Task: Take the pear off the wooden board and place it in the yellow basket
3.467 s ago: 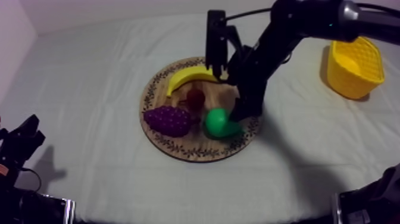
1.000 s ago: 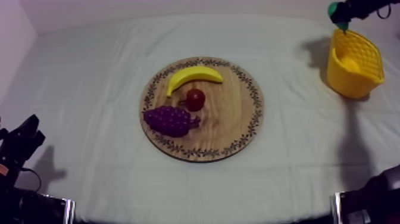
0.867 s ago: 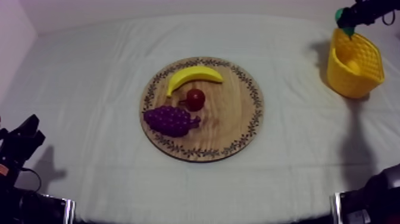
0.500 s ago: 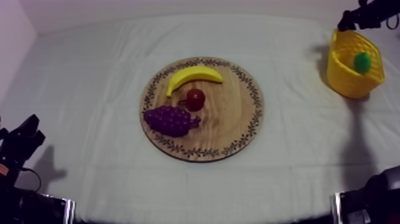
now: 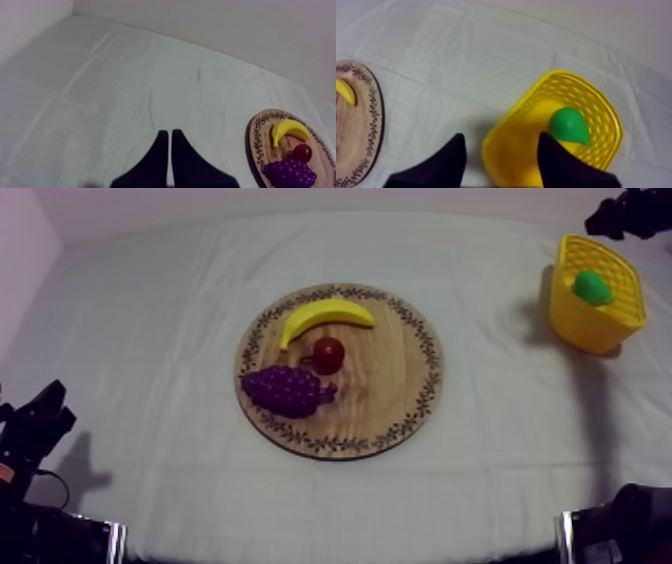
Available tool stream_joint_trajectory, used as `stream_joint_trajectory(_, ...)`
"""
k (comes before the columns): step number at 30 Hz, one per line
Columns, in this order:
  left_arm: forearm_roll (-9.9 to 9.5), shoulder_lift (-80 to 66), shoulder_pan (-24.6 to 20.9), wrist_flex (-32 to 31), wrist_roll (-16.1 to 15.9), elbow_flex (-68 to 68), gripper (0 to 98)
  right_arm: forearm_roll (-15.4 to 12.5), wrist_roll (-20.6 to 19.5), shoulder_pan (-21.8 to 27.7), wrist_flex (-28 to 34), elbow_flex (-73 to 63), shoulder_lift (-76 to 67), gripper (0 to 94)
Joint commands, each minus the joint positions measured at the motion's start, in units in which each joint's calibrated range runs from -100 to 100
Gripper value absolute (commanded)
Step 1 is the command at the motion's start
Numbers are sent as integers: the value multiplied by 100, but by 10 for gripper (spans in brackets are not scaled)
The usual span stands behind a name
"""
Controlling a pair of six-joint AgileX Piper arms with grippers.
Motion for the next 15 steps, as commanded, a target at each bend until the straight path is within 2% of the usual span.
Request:
stream_joint_trajectory(1,-1,-2,0,1,1,-5,1,-40,-31,-68,-196,838,-1263,327)
stream_joint_trajectory(6,-1,-2,0,1,1,-5,1,-86,-106,-286,-441,1993,-2617,170)
stream_joint_trajectory(10,-1,-2,0,1,1,-5,1,-55,-210,-411,-577,2935,-3592,118)
stream_joint_trajectory(15,-1,-2,0,1,1,-5,1,-179,-127,-451,-1087,4341,-4729,44)
